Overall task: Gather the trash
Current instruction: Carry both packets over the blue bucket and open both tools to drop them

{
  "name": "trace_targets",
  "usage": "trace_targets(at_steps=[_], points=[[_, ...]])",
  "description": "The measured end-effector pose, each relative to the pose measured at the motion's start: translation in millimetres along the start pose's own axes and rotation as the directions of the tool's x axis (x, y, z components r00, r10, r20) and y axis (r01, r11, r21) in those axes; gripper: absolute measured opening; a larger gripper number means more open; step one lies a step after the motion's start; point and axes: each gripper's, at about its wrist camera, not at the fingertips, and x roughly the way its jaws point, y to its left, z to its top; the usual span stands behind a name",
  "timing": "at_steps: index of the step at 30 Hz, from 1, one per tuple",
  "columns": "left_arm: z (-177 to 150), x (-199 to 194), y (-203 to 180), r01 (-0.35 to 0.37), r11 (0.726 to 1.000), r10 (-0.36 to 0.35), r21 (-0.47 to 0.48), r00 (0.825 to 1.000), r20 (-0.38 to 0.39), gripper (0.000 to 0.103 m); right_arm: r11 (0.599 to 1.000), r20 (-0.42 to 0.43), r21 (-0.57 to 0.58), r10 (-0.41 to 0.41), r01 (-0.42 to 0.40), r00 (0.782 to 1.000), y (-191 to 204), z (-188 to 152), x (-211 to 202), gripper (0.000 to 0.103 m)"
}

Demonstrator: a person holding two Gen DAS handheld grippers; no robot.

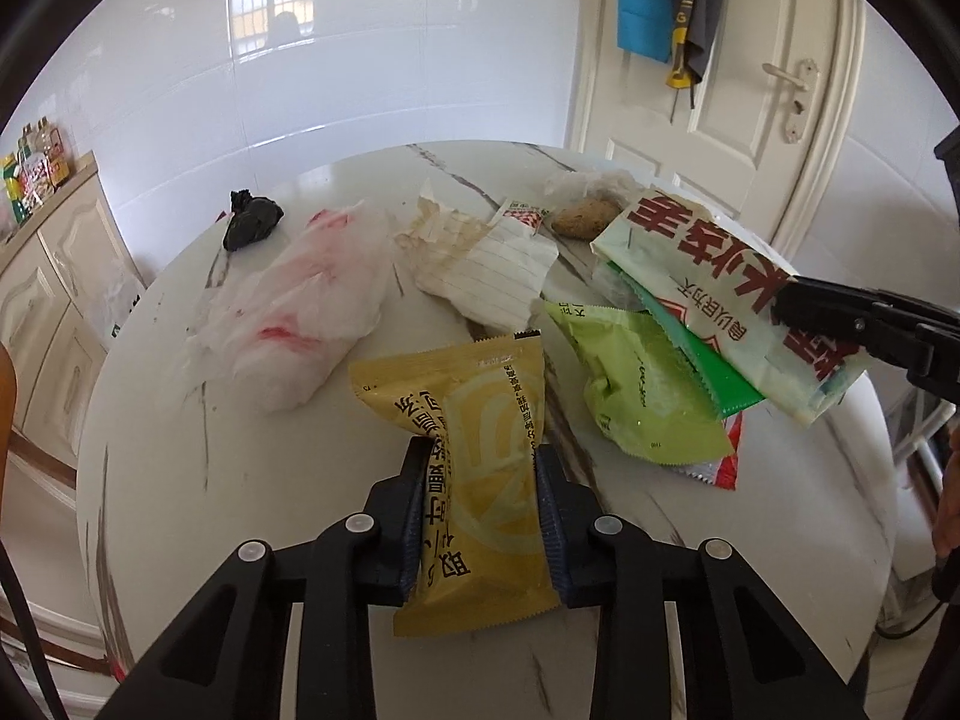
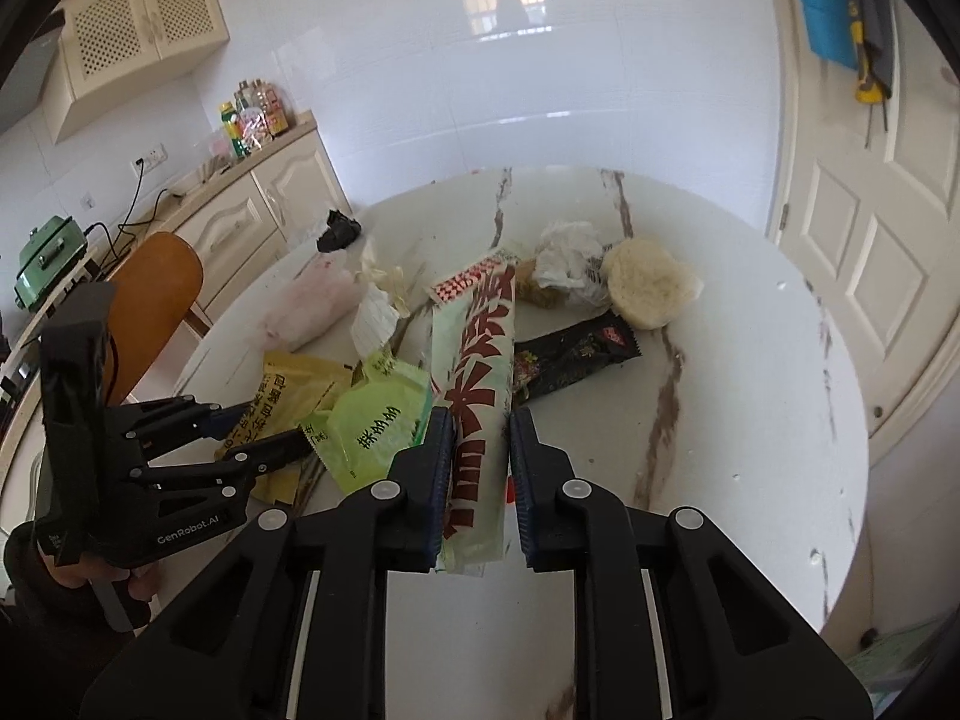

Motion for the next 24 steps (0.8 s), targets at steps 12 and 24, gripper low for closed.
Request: trace_targets(at_steps=[12, 24], points=[[-0.3, -59.5, 11.0, 0.055, 0.998, -0.053, -0.022, 0.996, 0.072, 0.028, 1.000, -0.008, 0.021, -0.004, 0.004, 1.000, -1.8, -27.5, -35.6, 0.016], [-15.1, -76.1, -8.9, 0.107, 0.994, -0.108, 0.008, 0.993, 0.049, 0.028, 0.997, -0.084, 0.013, -0.078, 0.079, 0.993, 9.9, -41.8, -4.5, 0.068]])
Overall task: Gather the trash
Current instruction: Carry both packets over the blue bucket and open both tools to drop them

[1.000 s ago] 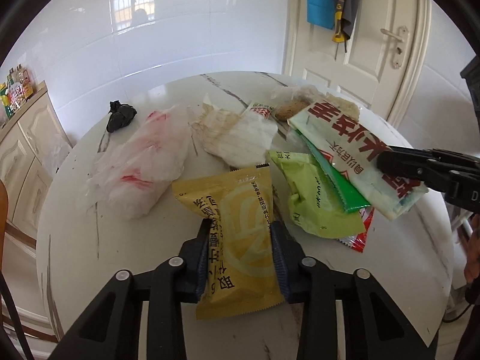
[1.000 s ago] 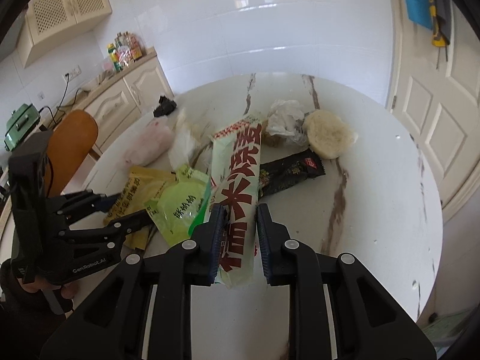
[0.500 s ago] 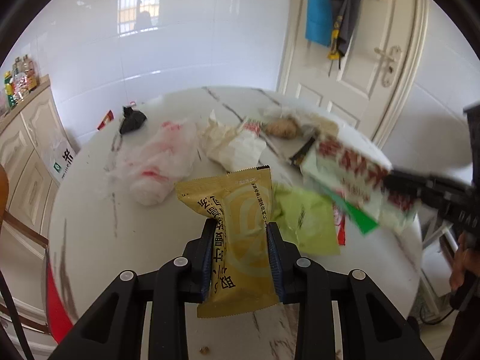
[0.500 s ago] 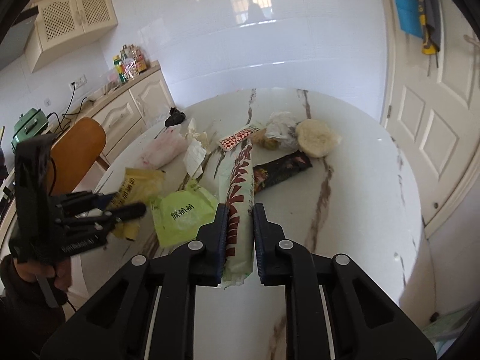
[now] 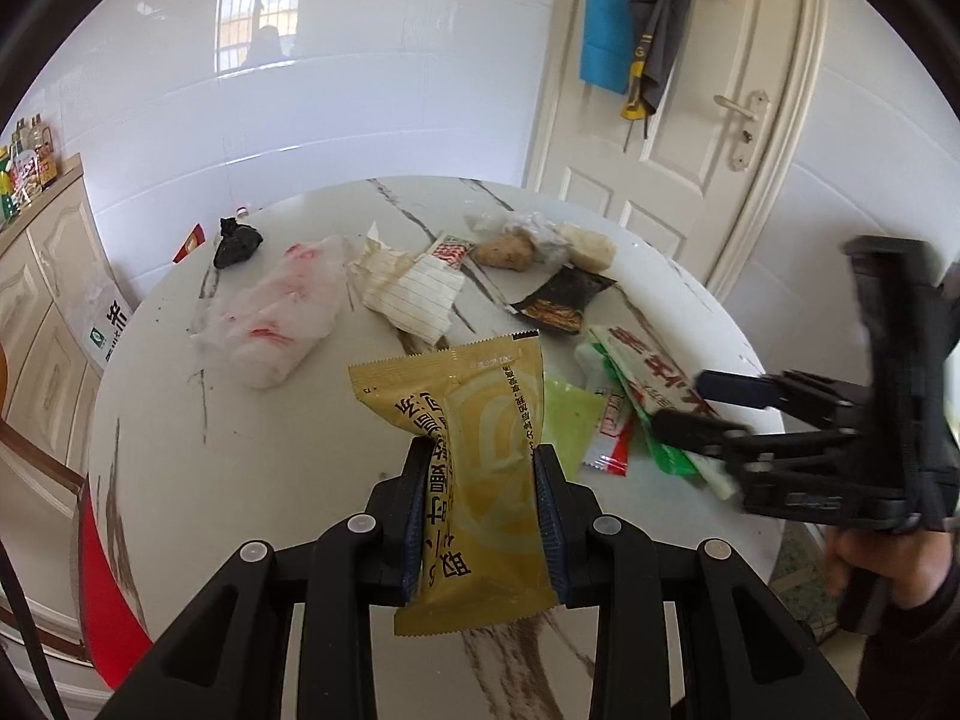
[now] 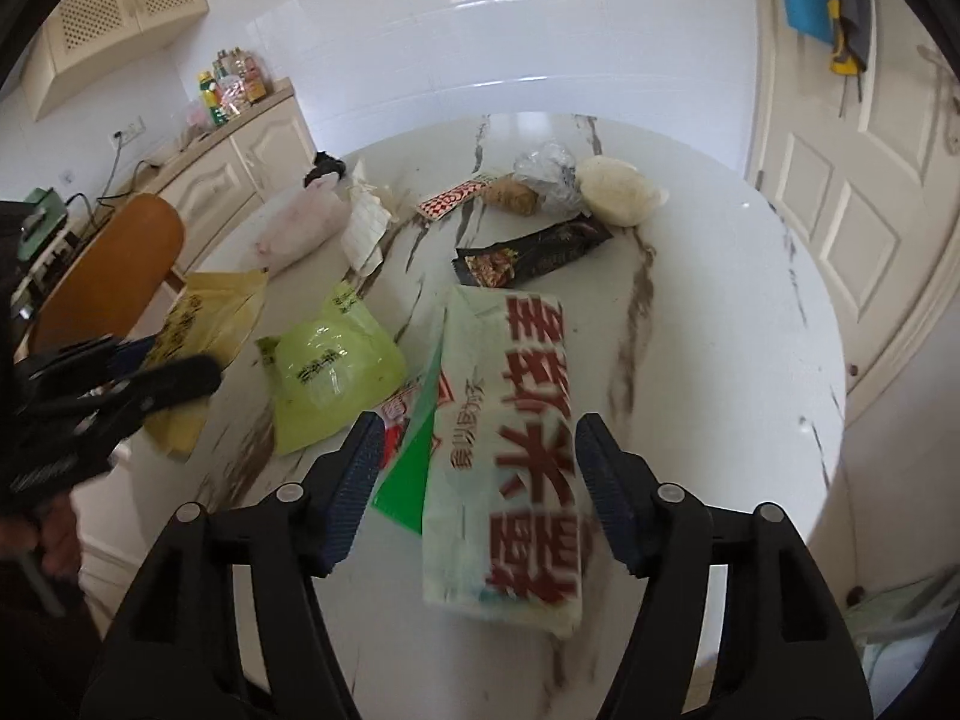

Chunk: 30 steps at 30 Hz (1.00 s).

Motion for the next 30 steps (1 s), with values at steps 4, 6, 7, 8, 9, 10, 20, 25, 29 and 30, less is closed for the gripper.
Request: trace_targets(at_steps=[4, 6, 7, 8, 9, 10, 20, 25, 29, 30], points=[[0.3, -1.6, -3.5, 0.002, 1.000, -0.002, 0.004, 1.000, -0.003, 0.028, 0.999, -0.024, -0.022, -0.039, 0.038, 0.999, 3.7, -2.7, 16.0, 0.071], [0.1, -0.8, -8.1, 0.008, 1.000, -0.008, 0.000, 1.000, -0.008, 0.028, 0.998, -0.015, -0.041, -0.056, 0.056, 0.998, 5.9, -3.4, 18.5, 0.071], [0.3, -1.0, -9.2, 0.013, 1.000, -0.013, -0.001, 1.000, -0.008, 0.028, 0.995, -0.007, -0.061, -0.074, 0.073, 0.997, 7.6, -4.5, 19.6, 0.069], [0.4, -1.3, -10.7, 0.016, 1.000, -0.016, 0.003, 1.000, -0.008, 0.028, 0.993, 0.003, -0.075, -0.089, 0.089, 0.996, 8.5, -6.6, 20.2, 0.067], [1.0, -2.6, -13.4, 0.014, 1.000, -0.014, 0.003, 1.000, -0.005, 0.028, 0.993, 0.012, -0.078, -0.090, 0.090, 0.996, 8.2, -8.4, 19.1, 0.065], [1.4, -3.1, -14.9, 0.015, 1.000, -0.015, 0.004, 1.000, -0.002, 0.028, 0.993, 0.016, -0.076, -0.088, 0.089, 0.996, 6.8, -9.6, 17.0, 0.064], [5.7, 1.6, -49.9, 0.072, 0.997, -0.072, 0.036, 0.997, -0.005, 0.028, 0.998, 0.107, 0.037, -0.050, 0.046, 0.993, -28.7, -30.0, -23.8, 0.052], [9.2, 6.3, -72.0, 0.088, 0.994, -0.087, 0.061, 0.996, -0.014, 0.028, 0.997, 0.134, 0.077, -0.027, 0.016, 0.991, -40.9, -38.2, -36.8, 0.051], [16.0, 11.6, -100.1, 0.111, 0.989, -0.111, 0.096, 0.994, -0.009, 0.028, 0.993, 0.180, 0.118, -0.009, -0.013, 0.984, -55.0, -41.7, -55.9, 0.051], [18.6, 13.9, -110.0, 0.122, 0.986, -0.122, 0.109, 0.993, -0.010, 0.028, 0.992, 0.194, 0.129, -0.012, -0.013, 0.981, -60.8, -43.7, -63.4, 0.051]])
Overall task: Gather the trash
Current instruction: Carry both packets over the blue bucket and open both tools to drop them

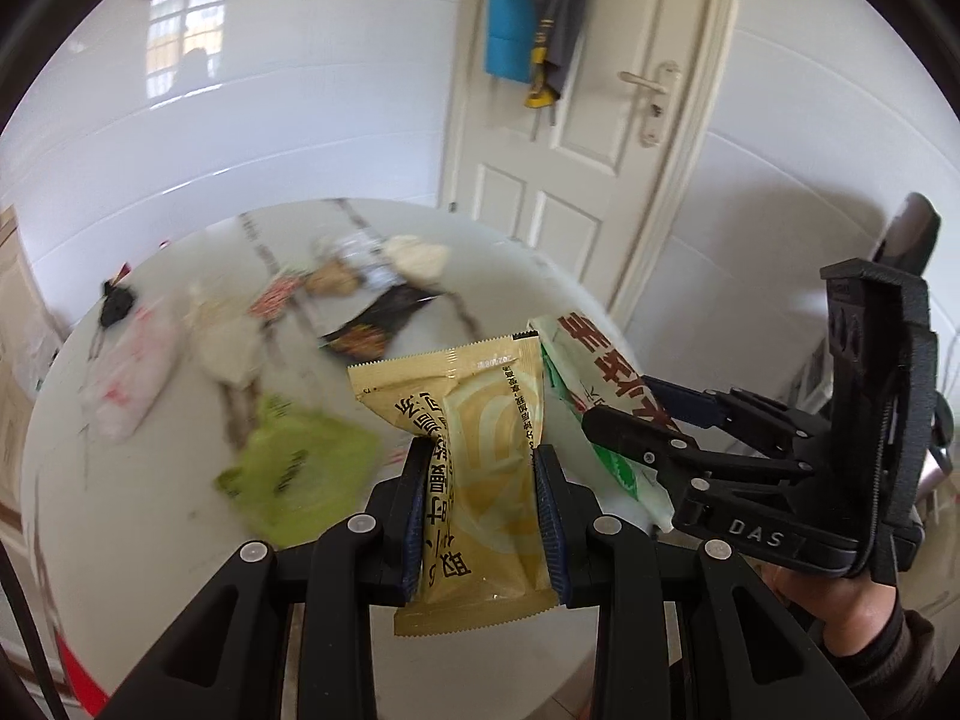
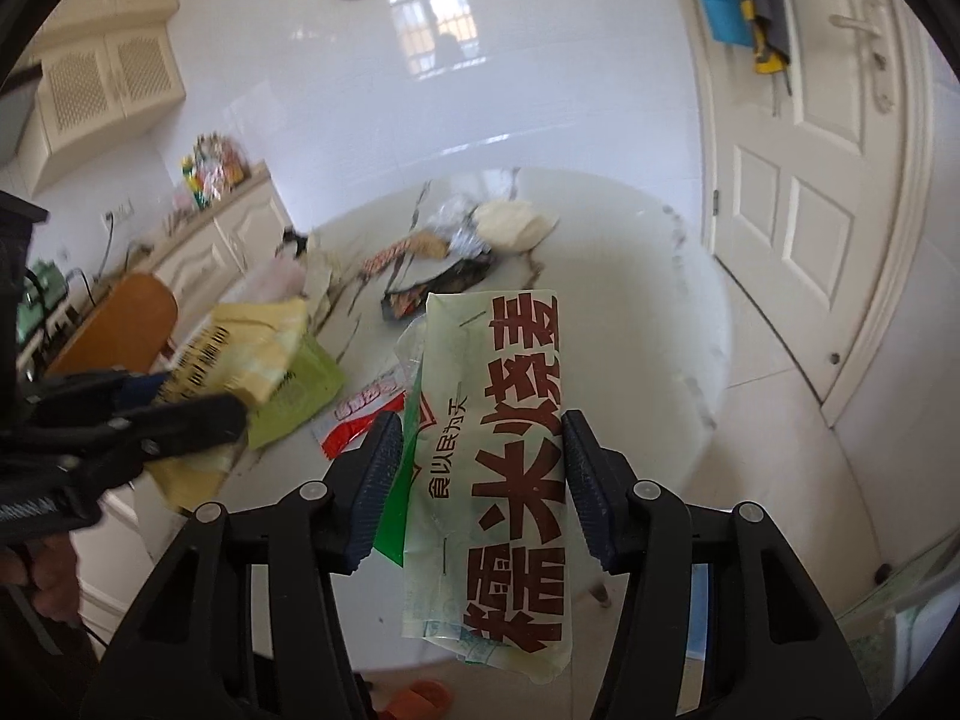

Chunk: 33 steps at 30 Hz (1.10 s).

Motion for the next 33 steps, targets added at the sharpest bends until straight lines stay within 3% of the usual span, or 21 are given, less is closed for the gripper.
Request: trace_targets(at_steps=[8, 14, 17, 23, 26, 31, 33], points=[[28.1, 53.9, -93.4, 0.103, 0.987, -0.100, 0.123, 0.995, -0.028, 0.029, 0.987, 0.072, 0.133, -0.103, 0.093, 0.992, -81.4, -9.7, -57.2, 0.052], [44.3, 142.6, -178.5, 0.184, 0.959, -0.158, 0.216, 0.979, -0.132, 0.029, 0.951, 0.037, 0.237, -0.212, 0.198, 0.977, -159.8, -30.8, -78.8, 0.052], [49.3, 186.6, -203.0, 0.206, 0.951, -0.167, 0.231, 0.970, -0.176, 0.029, 0.931, 0.006, 0.272, -0.255, 0.243, 0.967, -193.3, -41.8, -84.3, 0.052], [66.0, 266.0, -218.5, 0.153, 0.967, -0.100, 0.205, 0.964, -0.247, 0.037, 0.911, -0.056, 0.321, -0.256, 0.260, 0.965, -244.8, -60.2, -68.0, 0.053], [73.2, 281.9, -215.9, 0.120, 0.973, -0.070, 0.196, 0.967, -0.245, 0.052, 0.909, -0.082, 0.336, -0.234, 0.248, 0.969, -257.1, -65.7, -49.6, 0.054], [85.8, 285.9, -215.0, 0.103, 0.975, -0.060, 0.197, 0.975, -0.213, 0.055, 0.909, -0.110, 0.351, -0.198, 0.225, 0.974, -270.9, -75.7, -23.1, 0.055], [91.1, 280.6, -214.0, 0.118, 0.975, -0.081, 0.188, 0.977, -0.195, 0.061, 0.911, -0.117, 0.355, -0.182, 0.212, 0.976, -272.6, -77.1, -15.9, 0.060]])
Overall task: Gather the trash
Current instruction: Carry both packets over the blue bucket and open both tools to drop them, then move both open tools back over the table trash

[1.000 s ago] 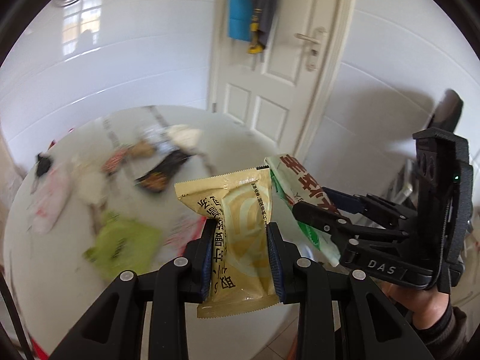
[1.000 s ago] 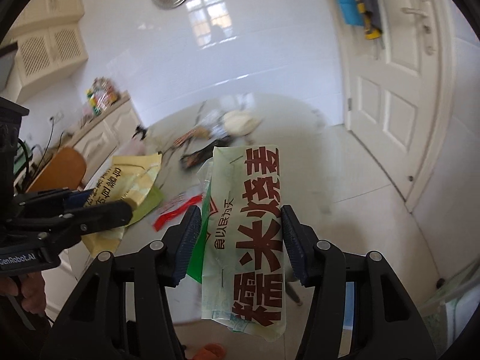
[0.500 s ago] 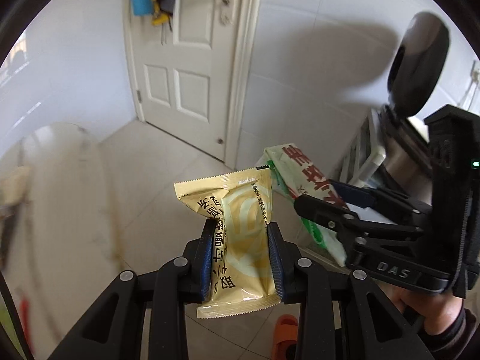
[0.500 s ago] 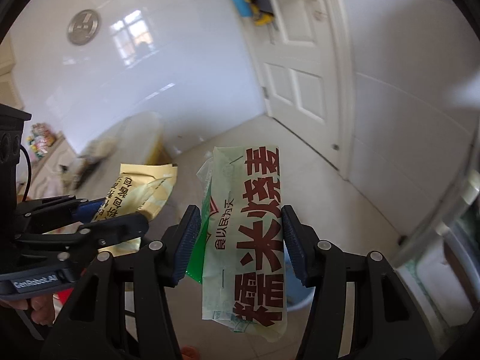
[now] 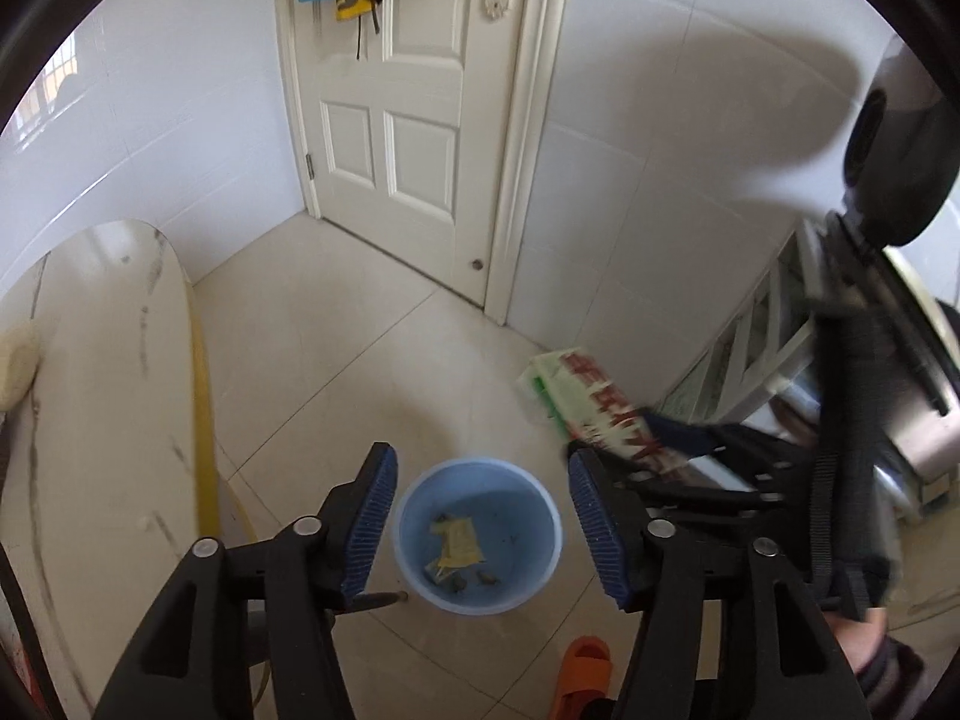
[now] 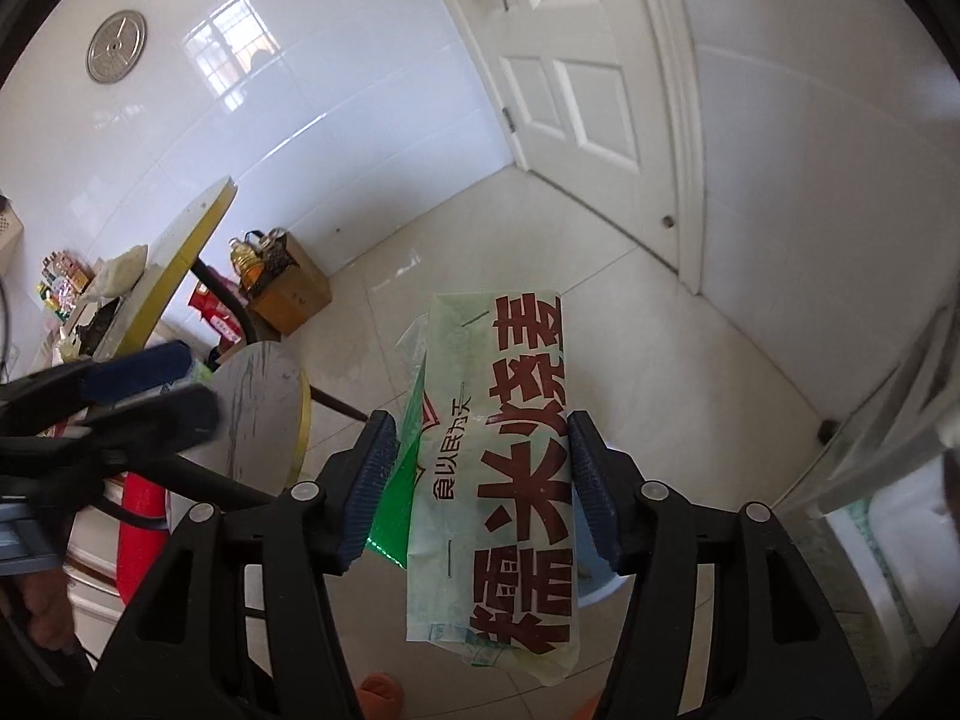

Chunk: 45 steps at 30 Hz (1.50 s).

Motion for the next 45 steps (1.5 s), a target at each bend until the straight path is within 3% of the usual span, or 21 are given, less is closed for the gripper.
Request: trace_targets(at_steps=[5, 10, 16, 20, 24, 26, 32, 37, 45], points=[[-5.6, -25.9, 3.5, 0.036, 0.999, -0.036, -0.003, 0.998, 0.050, 0.062, 1.000, -0.003, 0.005, -0.026, 0.026, 1.000, 5.5, 3.0, 1.8, 0.065], [-19.5, -73.4, 25.5, 0.056, 0.998, -0.053, -0.017, 0.990, 0.131, 0.069, 0.999, 0.030, -0.013, -0.045, 0.045, 0.999, 24.2, 5.3, -25.7, 0.078], [-56.2, -136.9, 62.7, -0.064, 0.996, 0.076, -0.059, 0.970, 0.233, 0.078, 0.996, 0.105, -0.071, -0.041, 0.049, 0.994, 73.2, 5.2, -76.1, 0.080], [-86.6, -168.1, 93.3, -0.131, 0.984, 0.158, -0.121, 0.955, 0.249, 0.086, 0.989, 0.159, -0.142, -0.015, 0.038, 0.987, 126.3, 4.2, -104.4, 0.089], [-123.8, -185.8, 146.6, -0.269, 0.943, 0.308, -0.196, 0.928, 0.211, 0.088, 0.976, 0.174, -0.216, 0.036, 0.003, 0.984, 182.1, 1.0, -117.1, 0.090], [-145.4, -191.6, 164.1, -0.304, 0.925, 0.345, -0.227, 0.923, 0.172, 0.089, 0.968, 0.170, -0.249, 0.064, -0.020, 0.983, 208.4, -1.8, -118.6, 0.091], [-168.7, -176.3, 222.6, -0.342, 0.886, 0.374, -0.312, 0.926, 0.047, 0.088, 0.935, 0.107, -0.352, 0.095, -0.052, 0.990, 280.9, -14.2, -96.8, 0.091], [-171.1, -154.1, 236.9, -0.343, 0.899, 0.357, -0.272, 0.934, 0.004, 0.089, 0.917, 0.033, -0.390, 0.097, -0.076, 0.995, 315.9, -30.5, -69.8, 0.091], [-165.3, -128.4, 247.4, -0.328, 0.913, 0.338, -0.242, 0.941, 0.000, 0.084, 0.913, -0.010, -0.400, 0.083, -0.080, 0.996, 330.4, -35.7, -46.9, 0.091]])
